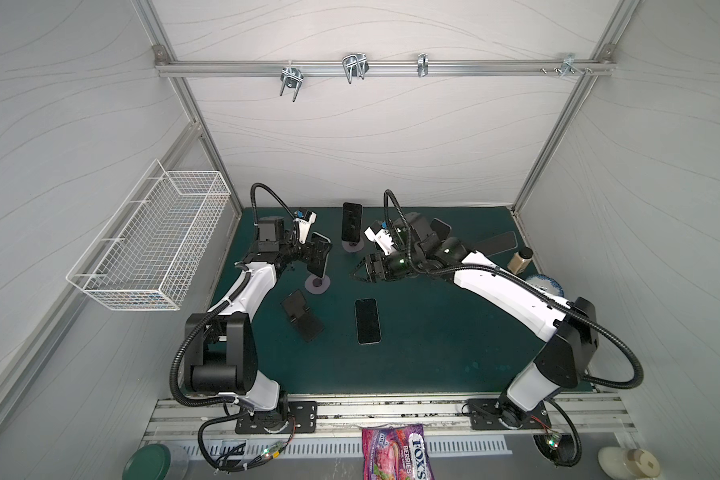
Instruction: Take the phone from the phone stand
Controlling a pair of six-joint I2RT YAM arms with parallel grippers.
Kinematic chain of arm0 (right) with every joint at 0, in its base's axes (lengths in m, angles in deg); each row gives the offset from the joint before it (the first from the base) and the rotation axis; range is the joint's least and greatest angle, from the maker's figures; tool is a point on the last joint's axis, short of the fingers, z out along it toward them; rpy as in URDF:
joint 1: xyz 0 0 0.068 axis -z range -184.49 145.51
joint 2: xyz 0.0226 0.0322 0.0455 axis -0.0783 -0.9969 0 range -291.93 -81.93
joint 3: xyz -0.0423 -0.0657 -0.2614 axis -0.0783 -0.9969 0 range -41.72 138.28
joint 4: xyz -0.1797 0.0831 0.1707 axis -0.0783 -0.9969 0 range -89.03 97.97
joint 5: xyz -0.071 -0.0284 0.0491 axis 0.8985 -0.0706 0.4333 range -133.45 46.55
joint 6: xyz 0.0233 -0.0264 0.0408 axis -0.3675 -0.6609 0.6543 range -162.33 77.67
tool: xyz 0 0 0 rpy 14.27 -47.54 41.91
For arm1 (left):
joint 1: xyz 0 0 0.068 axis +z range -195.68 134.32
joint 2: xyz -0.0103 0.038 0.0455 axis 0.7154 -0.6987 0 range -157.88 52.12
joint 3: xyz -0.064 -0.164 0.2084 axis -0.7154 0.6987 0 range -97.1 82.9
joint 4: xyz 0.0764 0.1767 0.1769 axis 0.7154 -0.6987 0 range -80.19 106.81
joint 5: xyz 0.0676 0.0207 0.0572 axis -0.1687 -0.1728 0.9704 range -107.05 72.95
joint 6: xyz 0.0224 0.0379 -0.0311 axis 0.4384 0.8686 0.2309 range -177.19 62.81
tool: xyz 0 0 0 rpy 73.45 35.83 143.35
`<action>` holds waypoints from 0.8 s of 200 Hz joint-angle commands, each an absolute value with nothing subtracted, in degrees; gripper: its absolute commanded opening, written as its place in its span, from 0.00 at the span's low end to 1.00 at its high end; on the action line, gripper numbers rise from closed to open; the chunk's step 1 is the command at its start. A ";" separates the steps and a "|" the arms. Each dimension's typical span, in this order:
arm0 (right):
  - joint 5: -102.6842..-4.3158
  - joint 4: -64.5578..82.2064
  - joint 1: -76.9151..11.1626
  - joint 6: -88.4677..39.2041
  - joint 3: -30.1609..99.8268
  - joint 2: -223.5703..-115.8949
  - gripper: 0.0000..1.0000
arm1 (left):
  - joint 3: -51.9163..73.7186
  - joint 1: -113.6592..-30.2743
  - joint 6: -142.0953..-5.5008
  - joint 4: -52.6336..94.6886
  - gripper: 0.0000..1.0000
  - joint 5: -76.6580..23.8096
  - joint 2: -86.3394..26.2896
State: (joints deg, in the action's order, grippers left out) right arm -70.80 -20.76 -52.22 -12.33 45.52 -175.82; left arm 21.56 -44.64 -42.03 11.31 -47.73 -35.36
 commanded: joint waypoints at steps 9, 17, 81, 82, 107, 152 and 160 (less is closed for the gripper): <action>-71.23 -20.00 -52.51 -12.67 46.78 -177.44 0.84 | 20.84 -45.24 -40.14 14.08 0.95 -48.12 -36.27; -71.22 -19.67 -52.54 -12.65 46.79 -177.71 0.84 | 20.69 -45.24 -40.10 14.04 0.95 -47.88 -36.46; -72.03 -18.93 -51.96 -12.81 47.71 -179.30 0.84 | 20.23 -45.24 -39.44 14.58 0.94 -46.61 -37.52; -72.02 -18.97 -52.00 -12.80 47.69 -179.31 0.84 | 20.19 -45.24 -39.48 14.55 0.94 -46.60 -37.52; -72.36 -18.94 -51.74 -12.68 47.09 -179.26 0.84 | 20.59 -45.33 -39.44 14.87 0.93 -46.75 -37.53; -72.27 -18.58 -51.65 -12.46 46.75 -179.58 0.84 | 20.53 -45.59 -39.09 14.96 0.90 -47.05 -37.94; -72.26 -18.49 -51.60 -12.41 46.84 -179.58 0.84 | 20.61 -45.68 -39.17 14.99 0.90 -46.92 -38.02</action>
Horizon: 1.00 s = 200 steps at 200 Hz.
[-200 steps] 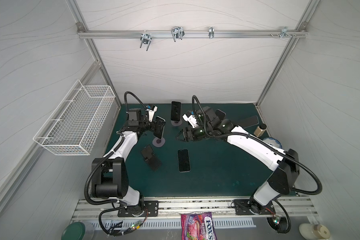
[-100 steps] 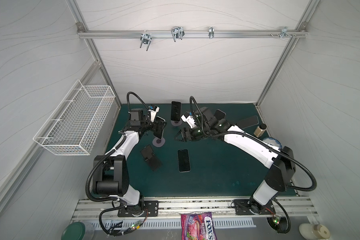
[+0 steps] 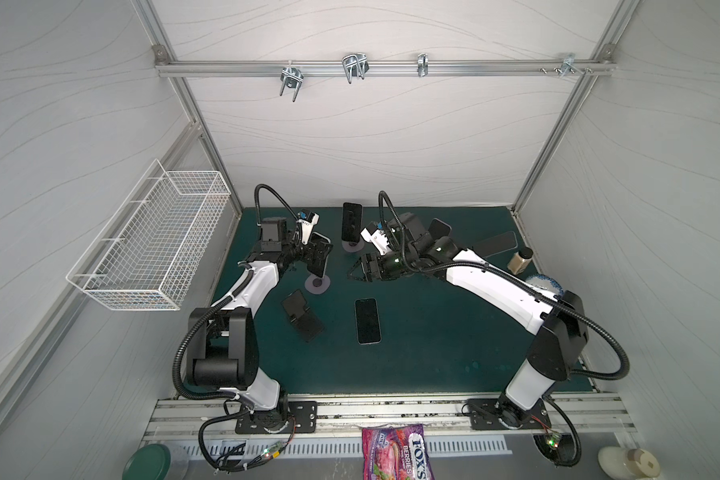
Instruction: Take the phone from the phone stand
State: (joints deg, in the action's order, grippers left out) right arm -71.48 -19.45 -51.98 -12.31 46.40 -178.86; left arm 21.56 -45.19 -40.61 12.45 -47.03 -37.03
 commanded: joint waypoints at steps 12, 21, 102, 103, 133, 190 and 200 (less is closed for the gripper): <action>-72.37 -18.48 -51.62 -12.49 46.95 -179.80 0.84 | 20.58 -45.68 -39.00 15.02 0.90 -46.87 -38.15; -72.36 -18.47 -51.60 -12.45 47.12 -179.91 0.84 | 20.54 -45.68 -38.85 14.95 0.90 -46.76 -38.10; -72.54 -17.94 -51.51 -12.10 47.47 -180.96 0.84 | 20.12 -45.68 -38.56 15.23 0.87 -46.74 -39.16; -72.54 -17.95 -51.51 -12.10 47.53 -180.97 0.84 | 20.05 -45.68 -38.56 15.23 0.87 -46.75 -39.18; -72.80 -17.96 -51.30 -12.10 47.88 -181.36 0.84 | 19.66 -45.68 -38.40 15.23 0.84 -47.03 -39.73; -73.07 -18.21 -51.11 -12.00 48.22 -181.86 0.84 | 19.36 -45.68 -37.46 14.46 0.78 -47.03 -40.25; -73.07 -18.33 -51.12 -11.94 48.36 -181.78 0.84 | 19.36 -45.68 -37.16 14.27 0.78 -47.04 -40.25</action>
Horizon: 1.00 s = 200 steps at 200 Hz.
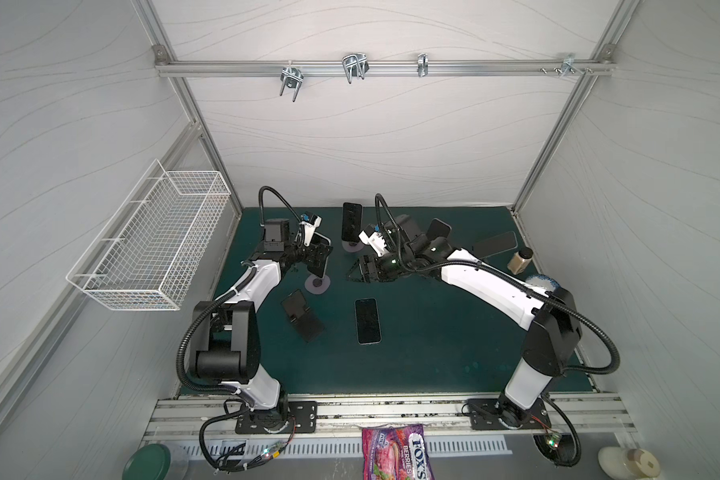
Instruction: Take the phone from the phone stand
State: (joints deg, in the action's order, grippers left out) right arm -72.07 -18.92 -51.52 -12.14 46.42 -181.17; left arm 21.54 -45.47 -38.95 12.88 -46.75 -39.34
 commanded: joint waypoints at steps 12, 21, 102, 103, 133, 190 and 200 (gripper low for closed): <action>-73.07 -18.34 -51.09 -12.00 48.30 -181.60 0.84 | 19.36 -45.68 -37.16 14.42 0.78 -47.12 -40.33; -72.89 -18.31 -51.13 -12.00 48.21 -181.36 0.84 | 19.36 -45.68 -37.15 14.34 0.76 -47.34 -40.38; -72.89 -18.66 -51.02 -11.98 48.19 -180.92 0.84 | 19.43 -45.68 -35.93 13.86 0.72 -47.27 -40.25; -72.82 -18.70 -51.04 -11.98 48.21 -180.97 0.84 | 19.44 -45.68 -35.92 13.84 0.72 -47.28 -40.25; -72.72 -18.81 -51.01 -12.02 48.35 -180.81 0.84 | 19.31 -45.68 -36.14 13.82 0.71 -47.39 -40.09; -72.46 -19.26 -51.01 -12.00 48.54 -180.51 0.84 | 19.26 -45.68 -36.36 13.63 0.69 -47.37 -39.29; -72.36 -19.33 -51.06 -11.97 48.45 -180.44 0.84 | 19.29 -45.68 -36.54 13.66 0.68 -47.36 -39.15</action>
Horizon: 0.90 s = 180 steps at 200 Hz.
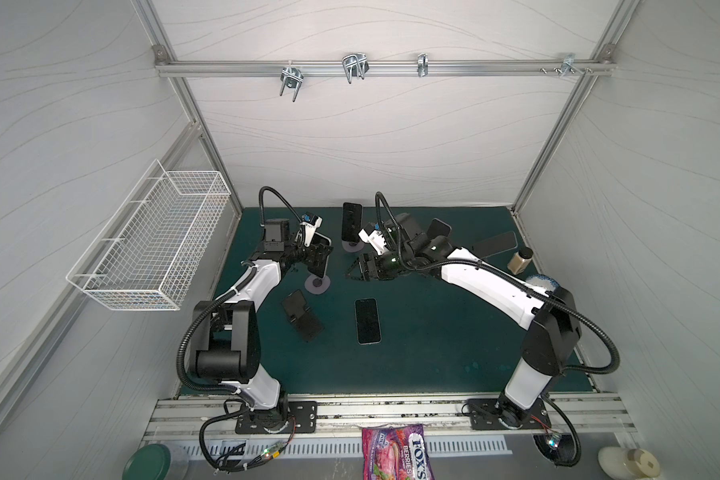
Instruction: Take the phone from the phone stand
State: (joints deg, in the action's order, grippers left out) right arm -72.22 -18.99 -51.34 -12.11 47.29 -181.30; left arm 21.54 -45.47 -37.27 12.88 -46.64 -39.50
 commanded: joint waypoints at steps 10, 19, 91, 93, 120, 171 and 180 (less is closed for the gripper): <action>-72.26 -19.37 -51.09 -11.99 48.38 -180.41 0.84 | 19.17 -45.68 -36.74 13.55 0.67 -47.40 -38.98; -72.23 -19.36 -51.09 -11.89 48.28 -180.30 0.84 | 19.06 -45.68 -36.97 13.56 0.67 -47.45 -38.78; -71.83 -19.53 -51.21 -11.72 48.26 -179.75 0.84 | 18.23 -45.68 -37.65 12.53 0.66 -47.53 -37.28; -71.77 -19.49 -51.18 -11.74 48.21 -179.71 0.84 | 18.22 -45.68 -37.67 12.51 0.66 -47.44 -37.27; -71.77 -19.52 -51.28 -11.64 48.19 -179.51 0.84 | 18.28 -45.68 -37.83 12.48 0.66 -47.37 -36.76; -71.48 -19.62 -51.73 -11.25 47.92 -179.38 0.84 | 18.26 -45.68 -38.16 12.76 0.66 -46.84 -36.04; -71.47 -19.62 -51.85 -11.23 47.91 -179.30 0.84 | 18.30 -45.68 -38.39 13.03 0.66 -46.63 -35.88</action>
